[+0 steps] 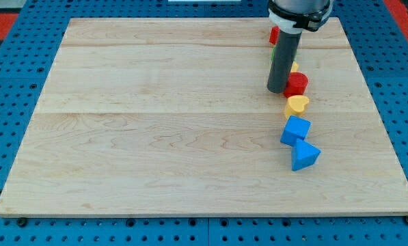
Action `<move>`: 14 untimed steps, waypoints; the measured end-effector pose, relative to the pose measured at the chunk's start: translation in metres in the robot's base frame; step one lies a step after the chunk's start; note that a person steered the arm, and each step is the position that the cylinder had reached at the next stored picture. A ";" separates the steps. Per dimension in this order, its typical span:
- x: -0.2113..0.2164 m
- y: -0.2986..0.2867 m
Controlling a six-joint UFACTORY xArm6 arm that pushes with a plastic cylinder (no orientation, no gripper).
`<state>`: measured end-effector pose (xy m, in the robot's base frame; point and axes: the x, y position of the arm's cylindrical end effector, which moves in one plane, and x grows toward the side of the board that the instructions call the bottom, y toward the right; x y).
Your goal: Push the yellow hexagon to the right slightly
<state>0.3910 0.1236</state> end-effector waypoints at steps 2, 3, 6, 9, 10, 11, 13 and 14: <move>-0.001 -0.055; -0.008 -0.051; -0.024 -0.024; -0.028 -0.013; -0.028 -0.007; -0.028 -0.004; -0.039 -0.004; -0.044 -0.004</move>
<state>0.3471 0.1198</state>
